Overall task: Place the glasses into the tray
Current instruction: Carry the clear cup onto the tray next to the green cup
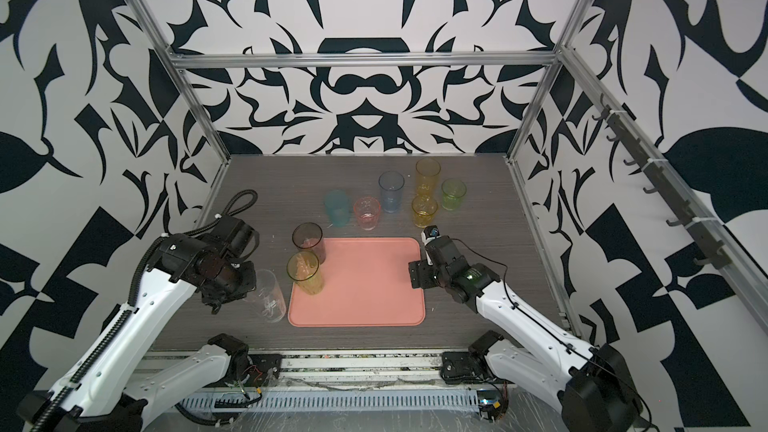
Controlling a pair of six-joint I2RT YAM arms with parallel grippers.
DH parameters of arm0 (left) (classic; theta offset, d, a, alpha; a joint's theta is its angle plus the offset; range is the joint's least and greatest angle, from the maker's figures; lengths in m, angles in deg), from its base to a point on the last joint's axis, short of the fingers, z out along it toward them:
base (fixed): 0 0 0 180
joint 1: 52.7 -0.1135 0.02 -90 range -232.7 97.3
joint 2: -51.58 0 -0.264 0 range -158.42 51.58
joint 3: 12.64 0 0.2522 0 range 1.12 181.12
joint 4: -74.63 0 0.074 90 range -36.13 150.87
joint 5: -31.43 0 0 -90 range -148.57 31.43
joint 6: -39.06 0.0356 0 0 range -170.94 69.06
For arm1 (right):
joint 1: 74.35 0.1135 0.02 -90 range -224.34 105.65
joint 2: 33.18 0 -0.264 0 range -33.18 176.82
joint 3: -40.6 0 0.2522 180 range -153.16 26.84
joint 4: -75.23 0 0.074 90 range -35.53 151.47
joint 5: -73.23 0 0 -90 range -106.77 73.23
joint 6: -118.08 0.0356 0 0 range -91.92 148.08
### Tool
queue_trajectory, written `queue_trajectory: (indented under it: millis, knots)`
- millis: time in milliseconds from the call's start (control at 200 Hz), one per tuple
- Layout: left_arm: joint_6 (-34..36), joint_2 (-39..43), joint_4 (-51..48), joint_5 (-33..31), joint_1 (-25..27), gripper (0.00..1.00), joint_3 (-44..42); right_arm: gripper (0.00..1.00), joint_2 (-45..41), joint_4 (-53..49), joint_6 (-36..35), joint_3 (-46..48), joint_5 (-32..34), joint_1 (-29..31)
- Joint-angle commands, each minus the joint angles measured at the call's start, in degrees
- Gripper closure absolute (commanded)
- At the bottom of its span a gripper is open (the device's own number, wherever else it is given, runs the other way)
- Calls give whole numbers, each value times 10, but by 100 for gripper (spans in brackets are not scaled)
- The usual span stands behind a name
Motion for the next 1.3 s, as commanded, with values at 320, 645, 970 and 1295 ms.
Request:
queue_trajectory:
  millis: [320, 645, 970, 1295]
  knots:
    - [-109, 60, 33, -14, 124, 100, -60, 9, -3, 12, -5, -3, -6, -2]
    - [-140, 45, 89, -66, 215, 100, -87, 9, -4, 13, -5, -3, -6, -1]
    - [-139, 35, 152, -55, 244, 100, -112, 9, -2, 14, -6, -3, -7, -2]
    - [-131, 20, 158, -65, 261, 100, -120, 9, -1, 14, -6, -3, -8, -1]
